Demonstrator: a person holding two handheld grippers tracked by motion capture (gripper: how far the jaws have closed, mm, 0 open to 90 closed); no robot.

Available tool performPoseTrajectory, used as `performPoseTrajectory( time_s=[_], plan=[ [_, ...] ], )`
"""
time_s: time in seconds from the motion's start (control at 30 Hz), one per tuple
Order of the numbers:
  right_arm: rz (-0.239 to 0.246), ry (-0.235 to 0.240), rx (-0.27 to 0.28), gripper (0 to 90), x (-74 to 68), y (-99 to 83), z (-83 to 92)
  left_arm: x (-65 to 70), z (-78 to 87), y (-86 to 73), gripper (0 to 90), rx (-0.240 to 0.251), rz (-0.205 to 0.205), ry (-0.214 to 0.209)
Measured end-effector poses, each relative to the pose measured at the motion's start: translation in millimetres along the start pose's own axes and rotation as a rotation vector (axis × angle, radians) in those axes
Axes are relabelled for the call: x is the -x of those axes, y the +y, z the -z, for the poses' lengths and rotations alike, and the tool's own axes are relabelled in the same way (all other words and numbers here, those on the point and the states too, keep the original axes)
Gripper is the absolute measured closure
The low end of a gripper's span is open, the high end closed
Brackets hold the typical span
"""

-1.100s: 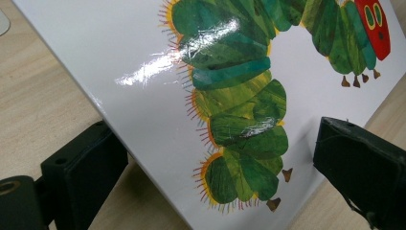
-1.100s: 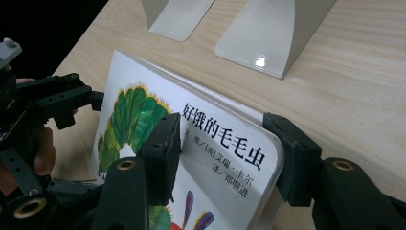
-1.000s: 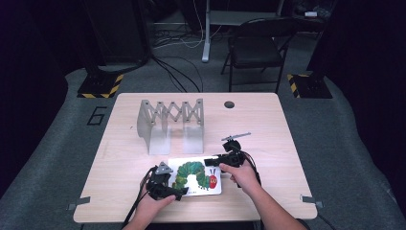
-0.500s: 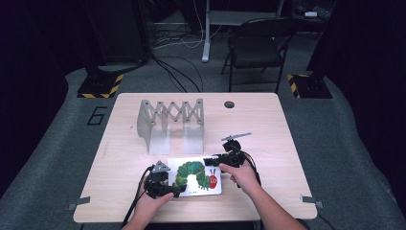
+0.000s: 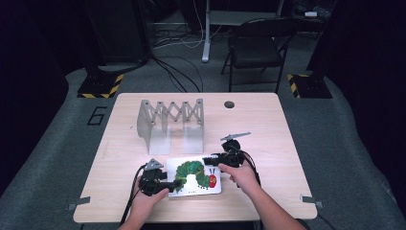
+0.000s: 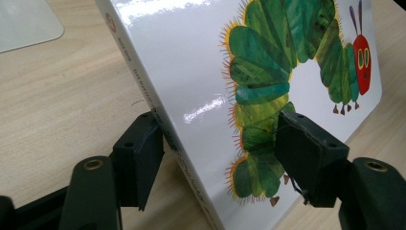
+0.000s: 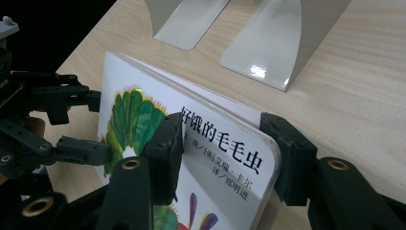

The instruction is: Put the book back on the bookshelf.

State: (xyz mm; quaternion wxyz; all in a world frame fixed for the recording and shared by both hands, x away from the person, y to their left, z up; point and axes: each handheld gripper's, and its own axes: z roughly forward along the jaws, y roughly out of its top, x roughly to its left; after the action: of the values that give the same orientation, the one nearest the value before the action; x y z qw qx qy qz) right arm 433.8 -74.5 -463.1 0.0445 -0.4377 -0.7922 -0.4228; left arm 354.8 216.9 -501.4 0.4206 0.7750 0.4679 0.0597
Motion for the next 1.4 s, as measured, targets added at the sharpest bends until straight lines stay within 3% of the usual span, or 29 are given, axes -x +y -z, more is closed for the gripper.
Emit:
performPoseTrajectory(
  time_s=[0.23,0.27,0.47,0.8,1.1,1.4],
  plan=[
    [0.014,-0.003,0.011,52.0,-4.9,1.1,2.8,0.0,3.5,1.4,36.8,-0.004,-0.035,0.022],
    [0.015,-0.006,0.010,52.1,-5.3,1.1,3.1,0.9,3.3,1.3,37.0,0.005,-0.023,0.023],
    [0.030,-0.008,0.018,53.4,-9.9,2.5,6.2,1.6,8.0,2.8,39.3,0.015,-0.041,0.038],
    [0.053,0.008,0.042,54.4,-14.1,4.5,11.1,1.7,13.5,4.6,46.1,0.040,-0.035,0.057],
    [0.065,0.006,0.058,53.6,-20.3,6.4,15.6,3.8,19.6,8.3,48.7,0.025,-0.067,0.076],
    [0.073,0.024,0.071,52.0,-28.7,8.6,22.0,3.2,25.8,10.7,52.1,0.054,-0.067,0.086]
  ],
)
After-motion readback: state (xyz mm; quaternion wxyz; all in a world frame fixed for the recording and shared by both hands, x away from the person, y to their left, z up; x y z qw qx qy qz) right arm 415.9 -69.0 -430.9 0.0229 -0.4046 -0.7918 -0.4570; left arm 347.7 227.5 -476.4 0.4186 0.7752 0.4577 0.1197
